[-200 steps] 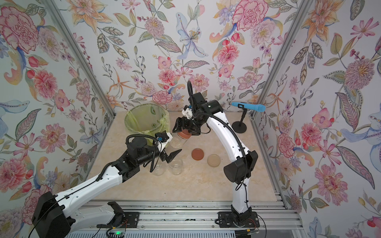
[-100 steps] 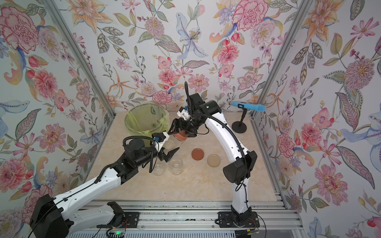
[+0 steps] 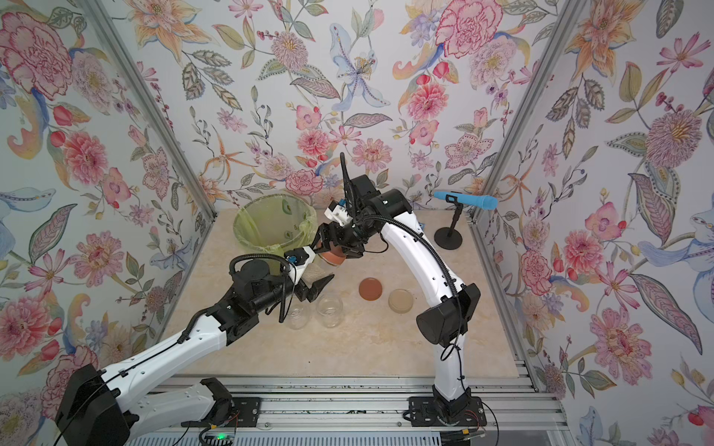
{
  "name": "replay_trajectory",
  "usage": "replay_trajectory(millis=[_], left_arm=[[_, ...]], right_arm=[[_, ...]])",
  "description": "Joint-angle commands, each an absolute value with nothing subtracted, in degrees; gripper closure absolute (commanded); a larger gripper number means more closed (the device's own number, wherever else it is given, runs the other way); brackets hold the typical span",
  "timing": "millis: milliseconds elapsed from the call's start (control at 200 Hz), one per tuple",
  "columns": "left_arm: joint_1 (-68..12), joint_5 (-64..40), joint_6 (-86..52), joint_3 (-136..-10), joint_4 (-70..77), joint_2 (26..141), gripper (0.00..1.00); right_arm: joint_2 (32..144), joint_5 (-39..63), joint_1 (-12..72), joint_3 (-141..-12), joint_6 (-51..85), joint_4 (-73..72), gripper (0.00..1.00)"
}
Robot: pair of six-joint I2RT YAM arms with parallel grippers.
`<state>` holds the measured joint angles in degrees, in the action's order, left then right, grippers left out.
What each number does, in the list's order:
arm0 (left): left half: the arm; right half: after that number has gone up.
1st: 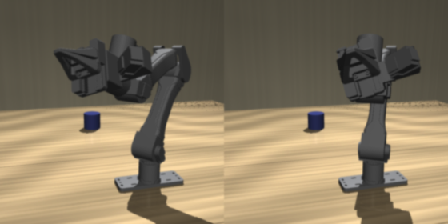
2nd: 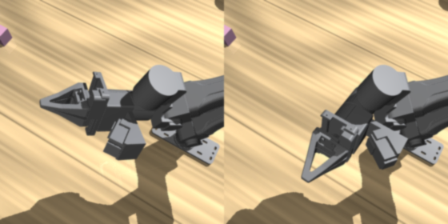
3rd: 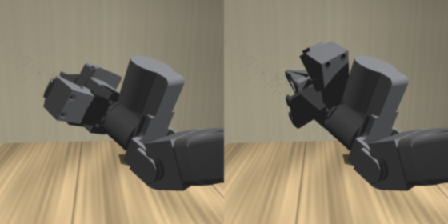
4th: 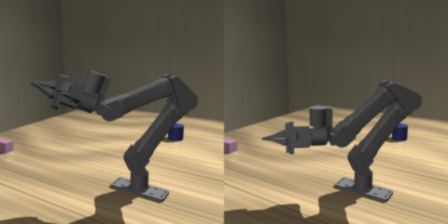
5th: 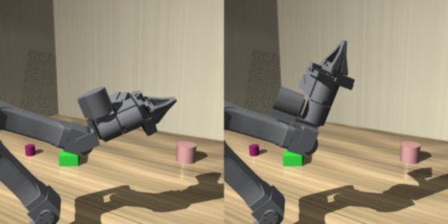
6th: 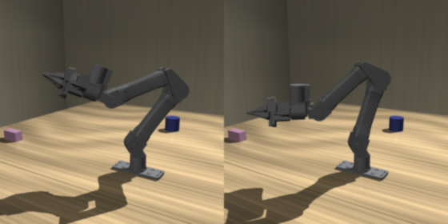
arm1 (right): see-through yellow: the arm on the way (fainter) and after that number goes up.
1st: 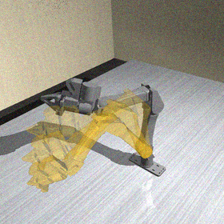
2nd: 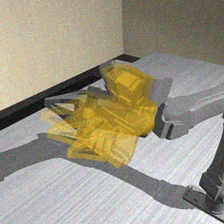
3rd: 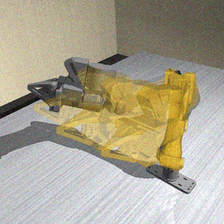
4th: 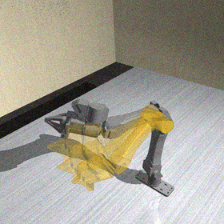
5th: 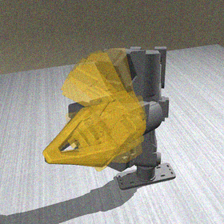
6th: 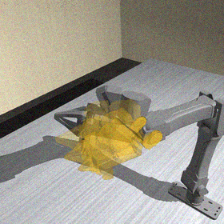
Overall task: Empty moldy rice from jars
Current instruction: Pick up the jar from the center of the board.
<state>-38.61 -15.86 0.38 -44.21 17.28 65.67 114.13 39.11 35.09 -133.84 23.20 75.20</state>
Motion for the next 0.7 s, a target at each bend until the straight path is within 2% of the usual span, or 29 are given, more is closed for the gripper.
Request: replay_trajectory(millis=[0, 105, 160, 355, 485, 580, 696], left_arm=[[-37.1, -12.6, -2.2, -43.2, 19.8, 65.1, 0.64], [-37.0, -11.5, -2.9, -43.1, 20.6, 64.8, 1.0], [-37.0, -11.1, -3.4, -42.8, 21.4, 64.4, 1.0], [-36.2, -10.0, -6.0, -41.1, 25.4, 63.0, 1.0], [-35.7, -10.0, -7.4, -40.8, 27.5, 62.7, 1.0], [-35.6, -10.2, -7.6, -41.4, 28.0, 62.9, 1.0], [-35.6, -10.1, -7.6, -42.2, 28.0, 63.0, 1.0]], right_arm=[[111.9, 42.4, 35.5, -136.0, 22.2, 75.2, 1.0], [112.5, 42.4, 35.5, -136.8, 22.4, 75.2, 0.89], [112.9, 42.3, 35.6, -137.1, 22.5, 75.3, 0.78], [113.6, 42.0, 35.8, -138.0, 22.6, 75.3, 0.56], [113.9, 41.8, 36.0, -138.2, 22.5, 75.3, 0.34], [114.2, 41.5, 36.2, -138.4, 22.4, 75.3, 0.11], [114.4, 41.4, 36.3, -138.3, 22.2, 75.2, 0.01]])
